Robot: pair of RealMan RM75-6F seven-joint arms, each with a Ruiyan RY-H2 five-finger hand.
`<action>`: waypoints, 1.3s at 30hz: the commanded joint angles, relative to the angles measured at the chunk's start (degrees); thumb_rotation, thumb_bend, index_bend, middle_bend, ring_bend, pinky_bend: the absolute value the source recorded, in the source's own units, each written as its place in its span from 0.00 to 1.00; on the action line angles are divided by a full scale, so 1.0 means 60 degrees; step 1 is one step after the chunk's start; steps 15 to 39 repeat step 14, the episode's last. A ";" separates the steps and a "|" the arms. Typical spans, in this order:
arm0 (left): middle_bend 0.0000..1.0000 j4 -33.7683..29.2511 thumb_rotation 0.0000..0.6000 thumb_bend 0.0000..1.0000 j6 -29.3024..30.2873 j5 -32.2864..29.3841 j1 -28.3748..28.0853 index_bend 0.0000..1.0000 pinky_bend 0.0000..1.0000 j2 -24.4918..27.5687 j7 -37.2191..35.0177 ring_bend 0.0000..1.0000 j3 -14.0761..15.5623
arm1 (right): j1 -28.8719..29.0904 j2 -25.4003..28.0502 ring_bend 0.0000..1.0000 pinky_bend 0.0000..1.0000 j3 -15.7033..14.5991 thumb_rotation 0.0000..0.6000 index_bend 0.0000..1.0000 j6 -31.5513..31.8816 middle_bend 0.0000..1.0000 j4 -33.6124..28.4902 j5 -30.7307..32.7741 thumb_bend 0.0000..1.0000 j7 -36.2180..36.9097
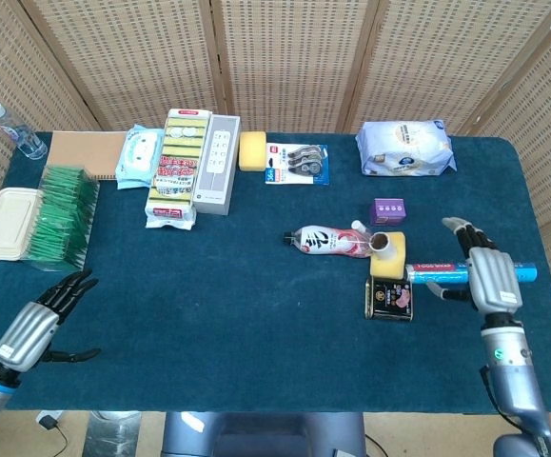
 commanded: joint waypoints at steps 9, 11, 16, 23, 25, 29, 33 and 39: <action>0.00 -0.0074 0.75 0.00 0.0151 -0.0052 -0.0173 0.01 0.17 0.0292 -0.0269 0.03 -0.0191 | -0.2179 -0.0510 0.18 0.27 -0.1708 1.00 0.16 0.2423 0.18 -0.0374 -0.2466 0.07 -0.0048; 0.00 -0.0017 0.74 0.00 0.0225 -0.0090 -0.0133 0.01 0.17 0.0294 -0.0358 0.03 -0.0203 | -0.2441 -0.0560 0.18 0.27 -0.1866 1.00 0.16 0.2678 0.18 -0.0335 -0.2728 0.07 -0.0063; 0.00 -0.0048 0.75 0.00 0.0367 -0.0154 -0.0080 0.01 0.17 0.0335 -0.0512 0.03 -0.0252 | -0.2708 -0.0537 0.18 0.27 -0.2000 1.00 0.17 0.2910 0.19 -0.0292 -0.3041 0.07 -0.0005; 0.00 -0.0048 0.75 0.00 0.0367 -0.0154 -0.0080 0.01 0.17 0.0335 -0.0512 0.03 -0.0252 | -0.2708 -0.0537 0.18 0.27 -0.2000 1.00 0.17 0.2910 0.19 -0.0292 -0.3041 0.07 -0.0005; 0.00 -0.0048 0.75 0.00 0.0367 -0.0154 -0.0080 0.01 0.17 0.0335 -0.0512 0.03 -0.0252 | -0.2708 -0.0537 0.18 0.27 -0.2000 1.00 0.17 0.2910 0.19 -0.0292 -0.3041 0.07 -0.0005; 0.00 -0.0048 0.75 0.00 0.0367 -0.0154 -0.0080 0.01 0.17 0.0335 -0.0512 0.03 -0.0252 | -0.2708 -0.0537 0.18 0.27 -0.2000 1.00 0.17 0.2910 0.19 -0.0292 -0.3041 0.07 -0.0005; 0.00 -0.0048 0.75 0.00 0.0367 -0.0154 -0.0080 0.01 0.17 0.0335 -0.0512 0.03 -0.0252 | -0.2708 -0.0537 0.18 0.27 -0.2000 1.00 0.17 0.2910 0.19 -0.0292 -0.3041 0.07 -0.0005; 0.00 -0.0048 0.75 0.00 0.0367 -0.0154 -0.0080 0.01 0.17 0.0335 -0.0512 0.03 -0.0252 | -0.2708 -0.0537 0.18 0.27 -0.2000 1.00 0.17 0.2910 0.19 -0.0292 -0.3041 0.07 -0.0005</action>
